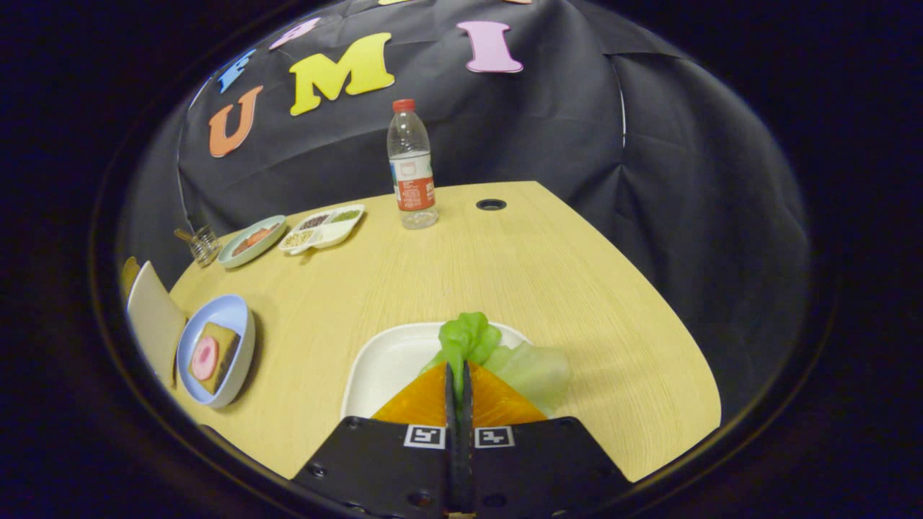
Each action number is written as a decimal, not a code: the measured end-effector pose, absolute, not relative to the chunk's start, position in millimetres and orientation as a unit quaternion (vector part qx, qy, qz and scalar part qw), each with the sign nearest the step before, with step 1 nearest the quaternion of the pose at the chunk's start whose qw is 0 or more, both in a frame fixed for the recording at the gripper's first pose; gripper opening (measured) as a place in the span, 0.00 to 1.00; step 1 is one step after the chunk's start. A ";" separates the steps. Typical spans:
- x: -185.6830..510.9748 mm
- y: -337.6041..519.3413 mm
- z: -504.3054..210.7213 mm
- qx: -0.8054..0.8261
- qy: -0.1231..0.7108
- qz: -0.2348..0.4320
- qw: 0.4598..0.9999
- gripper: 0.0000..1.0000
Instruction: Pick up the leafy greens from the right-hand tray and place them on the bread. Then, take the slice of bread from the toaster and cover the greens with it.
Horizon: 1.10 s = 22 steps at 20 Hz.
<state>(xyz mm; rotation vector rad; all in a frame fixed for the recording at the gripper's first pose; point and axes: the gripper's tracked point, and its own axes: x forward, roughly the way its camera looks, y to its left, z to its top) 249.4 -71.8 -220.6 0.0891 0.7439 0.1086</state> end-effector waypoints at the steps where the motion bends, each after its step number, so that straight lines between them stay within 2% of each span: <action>1: 249.3 -71.2 -213.6 0.051 0.355 0.051 0.932 0.00; 10: 237.8 -50.0 -139.8 0.088 0.290 0.054 0.951 0.00; 16: 207.7 29.6 -99.9 0.123 0.262 0.098 0.952 0.00; 22: 195.1 122.4 -102.2 0.095 0.265 0.148 0.948 0.00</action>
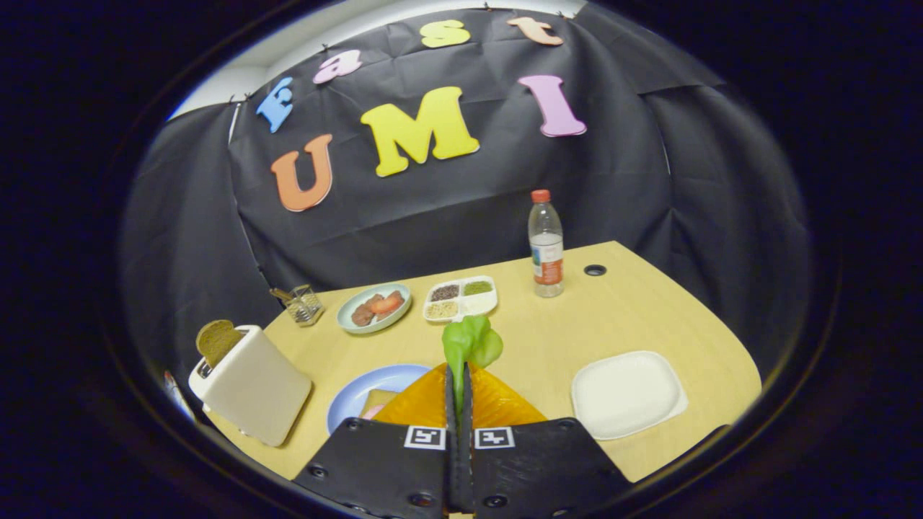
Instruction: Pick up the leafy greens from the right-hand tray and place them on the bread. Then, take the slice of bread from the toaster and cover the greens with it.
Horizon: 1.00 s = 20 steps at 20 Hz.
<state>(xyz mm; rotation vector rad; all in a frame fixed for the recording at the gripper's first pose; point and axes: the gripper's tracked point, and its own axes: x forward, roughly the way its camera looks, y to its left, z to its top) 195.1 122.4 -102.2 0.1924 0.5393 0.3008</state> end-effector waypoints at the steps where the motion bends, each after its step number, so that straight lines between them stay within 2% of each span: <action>1: 195.9 133.6 -109.0 0.087 0.273 0.151 0.946 0.00; 11: 201.9 168.2 -155.6 0.004 0.310 0.111 0.944 0.00; 18: 197.7 207.3 -156.4 0.069 0.317 0.137 0.936 0.01; 20: 196.3 217.2 -156.0 0.088 0.319 0.144 0.933 0.06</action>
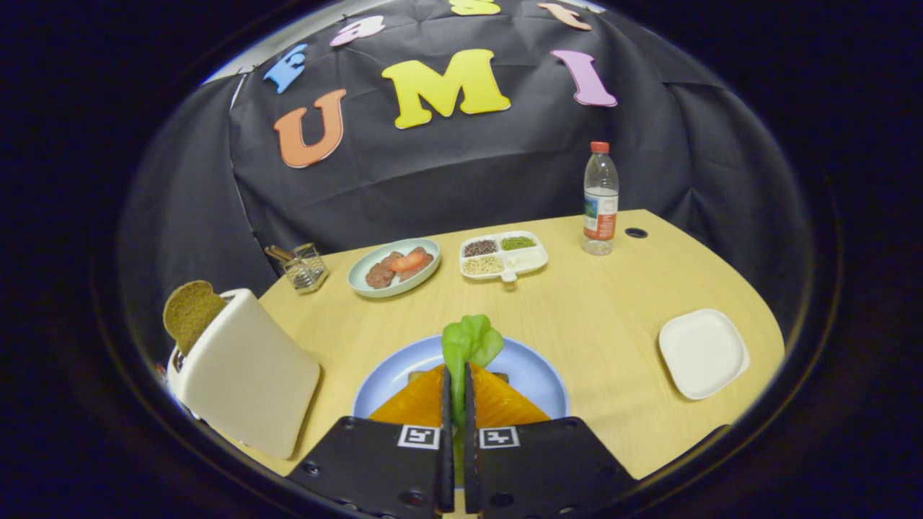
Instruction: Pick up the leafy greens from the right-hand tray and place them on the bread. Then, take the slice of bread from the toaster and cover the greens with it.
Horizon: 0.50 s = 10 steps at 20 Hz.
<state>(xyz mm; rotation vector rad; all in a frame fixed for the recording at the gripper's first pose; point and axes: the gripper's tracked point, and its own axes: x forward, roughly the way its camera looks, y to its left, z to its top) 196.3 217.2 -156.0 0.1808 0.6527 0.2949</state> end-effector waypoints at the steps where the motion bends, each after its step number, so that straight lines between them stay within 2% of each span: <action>1: 197.1 224.6 -158.6 0.096 0.320 0.148 0.931 0.06; 2: 194.6 227.9 -156.9 0.099 0.320 0.151 0.930 0.14; 5: 192.2 240.3 -156.8 0.098 0.320 0.157 0.929 0.16; 7: 190.7 248.3 -158.8 0.096 0.323 0.162 0.927 0.21; 10: 189.8 260.1 -160.2 0.089 0.321 0.170 0.927 0.22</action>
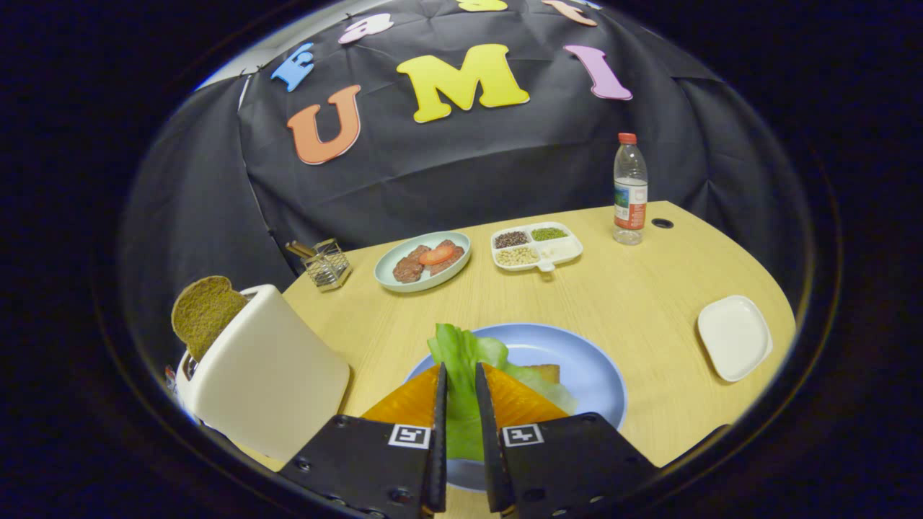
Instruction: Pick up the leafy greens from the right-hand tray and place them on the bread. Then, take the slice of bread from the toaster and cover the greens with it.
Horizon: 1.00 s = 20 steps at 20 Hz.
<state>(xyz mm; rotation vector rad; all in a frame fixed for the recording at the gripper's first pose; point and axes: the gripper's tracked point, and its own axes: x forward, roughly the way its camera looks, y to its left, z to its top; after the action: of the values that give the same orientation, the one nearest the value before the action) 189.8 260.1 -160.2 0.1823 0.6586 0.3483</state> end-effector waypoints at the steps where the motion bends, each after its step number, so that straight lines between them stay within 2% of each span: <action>1: 188.4 263.2 -159.2 0.087 0.318 0.170 0.928 0.23; 4: 187.5 263.6 -153.2 0.077 0.304 0.166 0.935 0.39; 6: 183.9 257.3 -140.0 0.069 0.277 0.157 0.945 0.57; 7: 180.8 253.7 -132.0 0.064 0.261 0.150 0.951 0.62; 8: 176.1 250.7 -122.9 0.064 0.244 0.142 0.957 0.73; 12: 144.1 249.2 -84.1 0.070 0.173 0.118 0.975 0.94; 17: 96.4 298.4 -26.1 0.040 0.103 0.155 0.982 0.96; 20: 81.4 332.5 -9.3 0.042 0.092 0.172 0.980 0.96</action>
<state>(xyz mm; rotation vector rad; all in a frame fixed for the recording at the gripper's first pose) 81.4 332.5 -9.3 0.0848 0.1851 0.3454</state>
